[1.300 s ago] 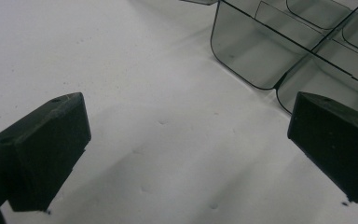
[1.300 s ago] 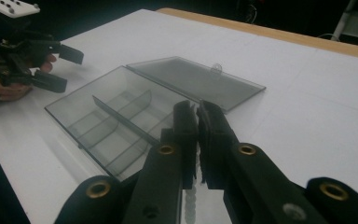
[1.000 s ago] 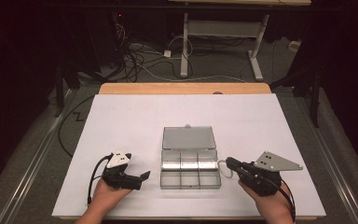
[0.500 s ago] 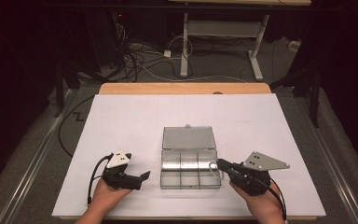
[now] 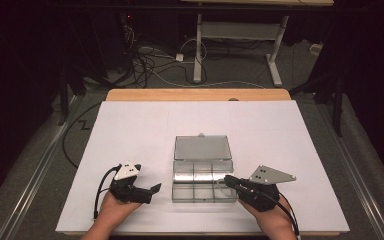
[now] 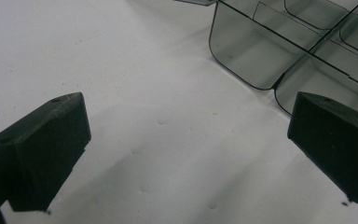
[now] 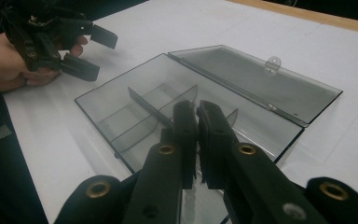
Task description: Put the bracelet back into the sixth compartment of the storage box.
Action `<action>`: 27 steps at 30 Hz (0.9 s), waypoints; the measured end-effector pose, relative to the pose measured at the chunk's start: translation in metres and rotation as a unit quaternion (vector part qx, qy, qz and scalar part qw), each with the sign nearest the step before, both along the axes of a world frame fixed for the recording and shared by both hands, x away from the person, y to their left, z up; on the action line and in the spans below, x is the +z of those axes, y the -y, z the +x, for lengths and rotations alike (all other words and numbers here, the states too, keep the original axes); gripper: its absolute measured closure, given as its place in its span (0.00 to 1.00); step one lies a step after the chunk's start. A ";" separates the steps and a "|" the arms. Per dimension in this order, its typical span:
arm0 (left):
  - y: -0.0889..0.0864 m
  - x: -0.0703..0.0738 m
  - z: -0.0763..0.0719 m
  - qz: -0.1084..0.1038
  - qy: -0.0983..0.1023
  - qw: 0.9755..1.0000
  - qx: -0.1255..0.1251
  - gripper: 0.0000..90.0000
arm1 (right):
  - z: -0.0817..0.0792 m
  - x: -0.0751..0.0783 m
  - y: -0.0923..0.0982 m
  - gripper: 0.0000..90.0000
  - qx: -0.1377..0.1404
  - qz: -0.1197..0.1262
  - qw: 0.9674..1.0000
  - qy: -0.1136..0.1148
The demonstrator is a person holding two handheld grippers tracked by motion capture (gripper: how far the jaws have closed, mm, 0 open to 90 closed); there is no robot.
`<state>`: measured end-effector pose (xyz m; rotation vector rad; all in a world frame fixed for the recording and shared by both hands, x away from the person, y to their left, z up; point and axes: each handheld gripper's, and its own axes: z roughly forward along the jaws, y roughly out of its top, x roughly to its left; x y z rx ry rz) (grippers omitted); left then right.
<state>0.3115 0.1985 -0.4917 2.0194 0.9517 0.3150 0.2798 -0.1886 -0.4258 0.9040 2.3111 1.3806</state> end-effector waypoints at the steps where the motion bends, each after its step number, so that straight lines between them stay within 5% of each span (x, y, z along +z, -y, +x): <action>1: 0.000 0.000 0.000 0.000 0.000 1.000 0.000 0.00 | 0.000 -0.001 -0.001 0.97 0.000 0.000 1.000 -0.002; 27: 0.000 0.000 0.000 0.000 0.000 1.000 -0.002 0.00 | 0.002 -0.024 -0.003 0.97 0.004 -0.025 0.999 -0.035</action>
